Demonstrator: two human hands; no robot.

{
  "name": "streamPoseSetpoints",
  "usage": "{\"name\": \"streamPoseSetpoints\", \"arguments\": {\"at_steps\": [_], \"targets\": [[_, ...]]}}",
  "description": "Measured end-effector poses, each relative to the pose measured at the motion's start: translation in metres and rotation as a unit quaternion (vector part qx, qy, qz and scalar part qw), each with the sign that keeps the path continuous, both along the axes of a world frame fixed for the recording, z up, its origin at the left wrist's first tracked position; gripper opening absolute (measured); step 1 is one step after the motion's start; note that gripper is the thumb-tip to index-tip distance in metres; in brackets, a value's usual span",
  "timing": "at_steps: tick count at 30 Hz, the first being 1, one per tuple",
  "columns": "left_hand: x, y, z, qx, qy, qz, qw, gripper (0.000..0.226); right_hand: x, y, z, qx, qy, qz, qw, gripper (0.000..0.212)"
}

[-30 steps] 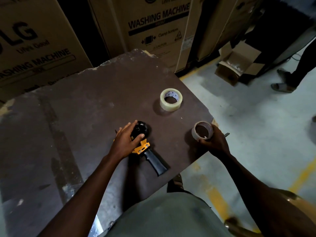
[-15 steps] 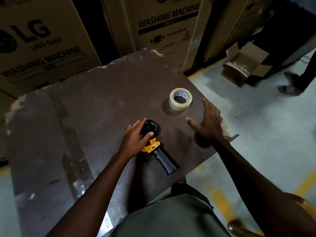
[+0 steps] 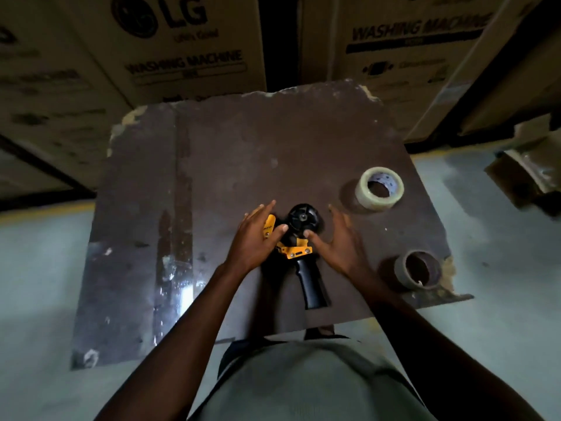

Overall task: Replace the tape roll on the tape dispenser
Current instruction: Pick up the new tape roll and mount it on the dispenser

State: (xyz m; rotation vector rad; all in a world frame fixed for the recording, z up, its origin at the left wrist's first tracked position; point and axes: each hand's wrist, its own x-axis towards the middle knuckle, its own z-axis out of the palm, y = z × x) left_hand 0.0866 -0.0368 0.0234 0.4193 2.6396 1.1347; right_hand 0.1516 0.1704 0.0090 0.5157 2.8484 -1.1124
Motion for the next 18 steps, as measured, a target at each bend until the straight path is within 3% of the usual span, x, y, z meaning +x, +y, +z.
{"name": "streamPoseSetpoints", "arguments": {"at_steps": [5, 8, 9, 12, 15, 18], "targets": [[0.025, 0.001, -0.006, 0.017, -0.003, 0.085, 0.996, 0.064, 0.013, -0.007, -0.007, -0.023, -0.051, 0.033, 0.998, 0.073], [0.042, 0.000, -0.006, 0.021, 0.004, 0.112, 0.993, 0.061, 0.020, -0.008, -0.013, -0.041, -0.100, 0.038, 0.993, 0.043], [0.046, 0.000, -0.005, 0.022, 0.006, 0.114, 0.993, 0.060, 0.021, -0.009, -0.013, -0.065, -0.132, 0.042, 0.988, 0.050], [0.056, -0.002, -0.002, 0.021, 0.006, 0.116, 0.993, 0.062, 0.022, -0.012, -0.026, -0.200, -0.261, 0.016, 0.944, 0.059], [0.061, -0.009, -0.001, 0.021, 0.001, 0.116, 0.993, 0.062, 0.022, -0.019, -0.034, -0.345, -0.322, -0.030, 0.881, 0.046], [0.060, -0.019, 0.001, 0.014, 0.001, 0.105, 0.994, 0.058, 0.020, -0.029, -0.027, -0.479, -0.341, -0.055, 0.807, 0.018]]}}
